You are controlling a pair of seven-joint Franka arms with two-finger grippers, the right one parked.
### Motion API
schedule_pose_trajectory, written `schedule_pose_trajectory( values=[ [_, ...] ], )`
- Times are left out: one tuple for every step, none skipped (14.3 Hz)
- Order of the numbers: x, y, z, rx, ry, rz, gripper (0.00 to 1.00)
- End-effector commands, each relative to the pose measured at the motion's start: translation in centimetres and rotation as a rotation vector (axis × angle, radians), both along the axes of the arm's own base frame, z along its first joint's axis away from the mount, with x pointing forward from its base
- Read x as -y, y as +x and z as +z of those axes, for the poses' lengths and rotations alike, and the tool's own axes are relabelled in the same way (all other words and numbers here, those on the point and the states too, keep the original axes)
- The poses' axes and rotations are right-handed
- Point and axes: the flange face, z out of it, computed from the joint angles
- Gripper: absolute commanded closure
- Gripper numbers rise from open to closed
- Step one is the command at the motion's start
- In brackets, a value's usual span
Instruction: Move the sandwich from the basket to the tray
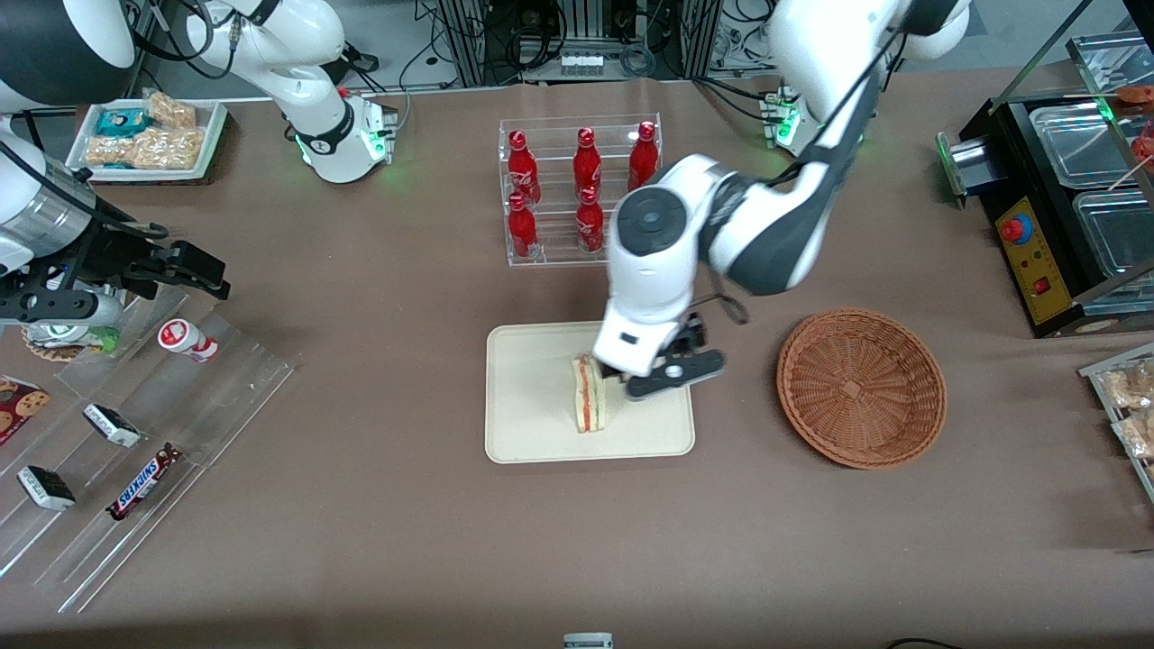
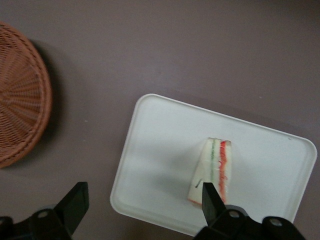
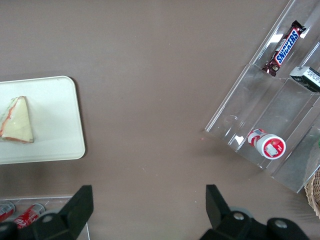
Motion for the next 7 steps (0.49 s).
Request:
schedule_pose_trajectory(
  values=[
    [-7.1,-0.4,1.3,-0.064,0.011,0.001,0.00],
    [-10.1,-0.4,1.6,-0.079,0.017,-0.026,0.00],
    [-12.9,-0.3,1.9,-0.093,0.020,-0.046,0.00],
    [-15.5,-0.1,2.3,-0.101,0.021,-0.060,0.00],
    [-17.8,-0.2,2.6,-0.108,0.022,-0.073,0.00],
    [-20.2,-0.3,3.2,-0.113,0.022,-0.087,0.00],
    [-22.3,-0.4,3.7,-0.121,0.022,-0.089,0.00]
  ],
)
